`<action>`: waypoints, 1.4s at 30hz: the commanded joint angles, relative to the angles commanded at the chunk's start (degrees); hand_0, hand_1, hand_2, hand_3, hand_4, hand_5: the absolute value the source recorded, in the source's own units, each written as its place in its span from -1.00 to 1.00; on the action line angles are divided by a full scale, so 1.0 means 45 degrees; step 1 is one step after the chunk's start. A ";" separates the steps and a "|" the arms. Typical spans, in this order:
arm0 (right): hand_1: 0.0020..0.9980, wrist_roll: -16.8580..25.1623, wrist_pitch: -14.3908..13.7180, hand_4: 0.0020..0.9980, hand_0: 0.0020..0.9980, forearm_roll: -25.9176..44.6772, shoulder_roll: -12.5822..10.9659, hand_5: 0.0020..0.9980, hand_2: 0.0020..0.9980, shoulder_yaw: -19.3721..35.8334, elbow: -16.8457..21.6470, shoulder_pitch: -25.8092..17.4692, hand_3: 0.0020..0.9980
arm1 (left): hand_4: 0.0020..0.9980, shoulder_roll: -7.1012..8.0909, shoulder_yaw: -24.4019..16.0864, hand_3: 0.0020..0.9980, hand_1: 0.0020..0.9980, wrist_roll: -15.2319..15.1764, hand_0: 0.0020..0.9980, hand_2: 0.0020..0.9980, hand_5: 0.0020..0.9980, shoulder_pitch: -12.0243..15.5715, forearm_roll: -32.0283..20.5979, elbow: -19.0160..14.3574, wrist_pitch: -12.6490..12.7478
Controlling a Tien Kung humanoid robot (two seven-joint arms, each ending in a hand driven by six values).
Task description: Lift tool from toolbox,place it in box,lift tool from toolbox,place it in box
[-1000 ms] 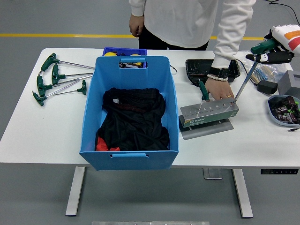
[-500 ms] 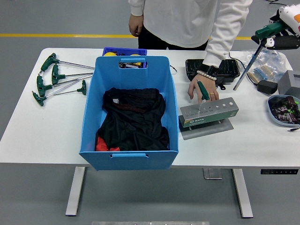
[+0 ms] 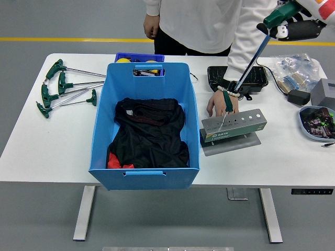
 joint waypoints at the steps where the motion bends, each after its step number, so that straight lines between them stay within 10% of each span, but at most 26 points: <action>1: -1.00 -0.0029 0.0020 0.40 -1.00 -0.0060 0.0147 0.02 -1.00 -0.0132 0.0396 0.0082 -1.00 | 0.46 -0.0005 -0.0012 0.55 0.46 0.0001 0.49 0.62 0.23 -0.0005 0.0010 0.0000 0.0002; 10: -1.00 -0.0358 0.0040 0.40 -1.00 -0.0514 0.1906 0.03 -1.00 -0.1884 0.2400 0.0674 -1.00 | 0.46 -0.0026 -0.0011 0.55 0.46 0.0020 0.49 0.62 0.23 -0.0036 0.0066 0.0000 0.0002; 21: -1.00 -0.0589 -0.0225 0.40 -1.00 -0.0858 0.4217 0.05 -1.00 -0.4550 0.0782 0.1490 -1.00 | 0.46 0.0028 0.0067 0.55 0.46 0.0033 0.49 0.62 0.23 -0.0113 0.0154 0.0000 -0.0025; 39: -1.00 -0.1274 -0.0088 0.47 -0.84 -0.1229 0.4950 0.13 -0.86 -0.5664 -0.0164 0.1878 -0.89 | 0.46 0.0072 0.0046 0.55 0.46 0.0026 0.49 0.62 0.23 -0.0110 0.0239 0.0000 -0.0028; 40: -0.43 -0.1587 0.0227 0.79 -0.40 -0.1355 0.4937 0.18 -0.23 -0.5663 -0.0155 0.1875 -0.16 | 0.46 0.0071 0.0048 0.55 0.46 0.0027 0.49 0.62 0.23 -0.0109 0.0241 0.0000 -0.0029; 42: -0.43 -0.2143 0.0927 0.79 -0.40 -0.1460 0.4913 0.18 -0.23 -0.5714 -0.0187 0.1879 -0.16 | 0.46 0.0068 0.0044 0.55 0.46 0.0023 0.49 0.62 0.23 -0.0113 0.0241 0.0000 -0.0029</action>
